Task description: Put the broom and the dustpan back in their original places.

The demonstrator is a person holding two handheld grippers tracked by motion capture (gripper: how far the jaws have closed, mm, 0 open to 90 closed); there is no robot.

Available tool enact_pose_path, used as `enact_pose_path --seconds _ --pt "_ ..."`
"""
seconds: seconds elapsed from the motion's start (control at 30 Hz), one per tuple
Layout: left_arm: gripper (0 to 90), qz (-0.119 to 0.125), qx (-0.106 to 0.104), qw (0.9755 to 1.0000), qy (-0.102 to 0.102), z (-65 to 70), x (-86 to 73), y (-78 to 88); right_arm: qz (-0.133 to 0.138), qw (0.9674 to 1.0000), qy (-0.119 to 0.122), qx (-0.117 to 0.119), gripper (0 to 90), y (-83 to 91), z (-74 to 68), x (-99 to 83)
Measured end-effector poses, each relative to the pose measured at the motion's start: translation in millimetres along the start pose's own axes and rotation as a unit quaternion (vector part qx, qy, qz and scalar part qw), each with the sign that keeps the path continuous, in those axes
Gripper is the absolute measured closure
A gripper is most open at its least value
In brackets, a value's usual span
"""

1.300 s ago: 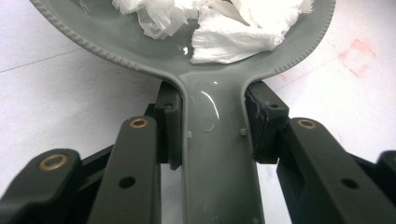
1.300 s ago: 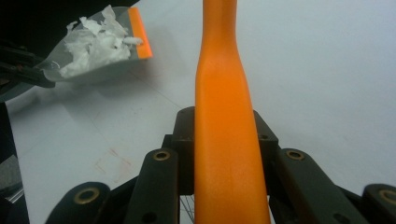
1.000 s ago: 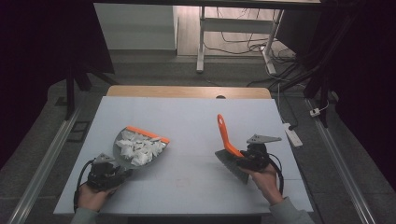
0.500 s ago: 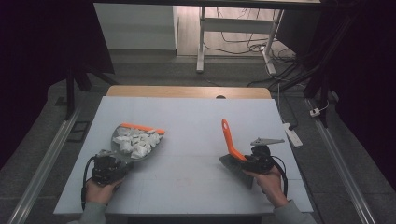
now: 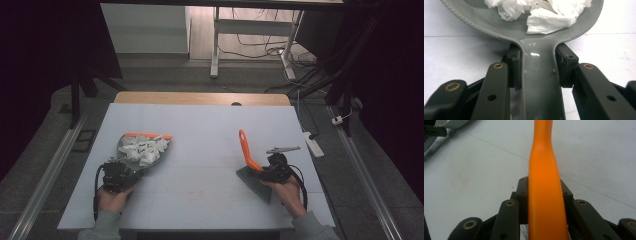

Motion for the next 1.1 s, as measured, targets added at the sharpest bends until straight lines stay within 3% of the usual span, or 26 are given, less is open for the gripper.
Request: enact_pose_path --seconds 0.2,0.33,0.47,0.57,0.7,0.9,0.97,1.1 --pt "61.6 -0.013 0.003 0.9998 -0.016 2.2 -1.4 -4.7 -0.008 0.9999 -0.012 0.007 69.0 -0.8 8.9 0.3" --pt "60.6 -0.012 -0.006 0.9997 -0.022 1.4 -2.3 -4.5 -0.012 0.9998 -0.013 -0.002 62.3 -2.3 13.7 0.4" --pt "46.1 -0.009 -0.012 0.9992 -0.038 1.9 -3.7 -3.3 -0.016 0.9996 -0.006 -0.022 57.0 -2.0 18.3 0.2" --pt "32.4 -0.013 -0.007 0.9987 -0.049 1.4 -5.7 -1.3 -0.021 0.9983 0.01 -0.054 49.0 -2.2 20.4 0.4" --pt "21.4 -0.004 0.002 0.9983 -0.058 -0.6 -6.6 6.5 -0.023 0.9971 0.005 -0.072 45.7 -2.8 25.5 -0.9" --pt "20.4 0.003 -0.002 0.997 -0.078 -5.8 -11.0 21.6 -0.021 0.9954 0.004 -0.093 43.1 -1.7 26.9 -0.7" --pt "20.8 0.007 0.0 0.9962 -0.086 -7.3 -11.8 26.6 -0.017 0.9933 0.008 -0.114 42.9 1.0 28.0 -0.2" --pt "22.9 0.015 0.0 0.9945 -0.104 -6.5 -12.3 36.4 -0.007 0.9934 0.004 -0.114 43.2 7.3 29.5 0.4"
Point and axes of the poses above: each handheld gripper's, and its own axes: y roughly backward along the jaws, x roughly out of its top, z roughly to its right, the point moved 6 cm from there along -y, roughly forward along the jaws, and after that the axes turned 1 degree about x, right-handed, at the moved point
